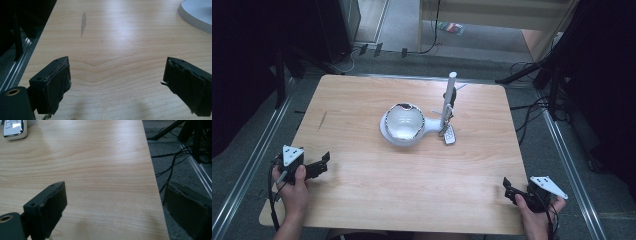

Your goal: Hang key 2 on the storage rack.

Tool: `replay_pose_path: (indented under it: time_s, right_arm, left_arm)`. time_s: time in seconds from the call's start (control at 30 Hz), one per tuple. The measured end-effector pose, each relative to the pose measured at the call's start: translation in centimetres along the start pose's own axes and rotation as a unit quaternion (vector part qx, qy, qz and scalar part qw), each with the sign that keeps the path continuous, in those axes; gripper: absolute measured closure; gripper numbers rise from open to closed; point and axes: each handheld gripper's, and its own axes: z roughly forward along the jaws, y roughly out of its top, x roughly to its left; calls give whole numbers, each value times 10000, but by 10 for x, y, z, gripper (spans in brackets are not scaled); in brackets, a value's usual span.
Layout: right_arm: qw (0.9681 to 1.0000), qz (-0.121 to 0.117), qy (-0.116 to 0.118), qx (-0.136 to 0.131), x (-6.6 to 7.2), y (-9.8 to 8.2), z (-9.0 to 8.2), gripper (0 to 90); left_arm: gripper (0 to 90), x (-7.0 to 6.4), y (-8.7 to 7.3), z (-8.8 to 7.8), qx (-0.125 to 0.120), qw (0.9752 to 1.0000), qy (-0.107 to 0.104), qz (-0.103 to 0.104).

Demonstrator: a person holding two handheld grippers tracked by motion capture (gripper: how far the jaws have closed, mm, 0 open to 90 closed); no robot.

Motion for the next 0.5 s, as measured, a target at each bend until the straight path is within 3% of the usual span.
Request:
replay_pose_path:
  time_s: [0.33,0.5]
  right_arm:
    - [9999,-136,-83,2,4,-1,-1,118]
    - [9999,-94,-103,-30,4,-1,-1,122]
  left_arm:
    - [77,1,-2,-4,-165,9998,-29,-74]
    - [77,3,-2,-3,-146,9998,-30,-115]
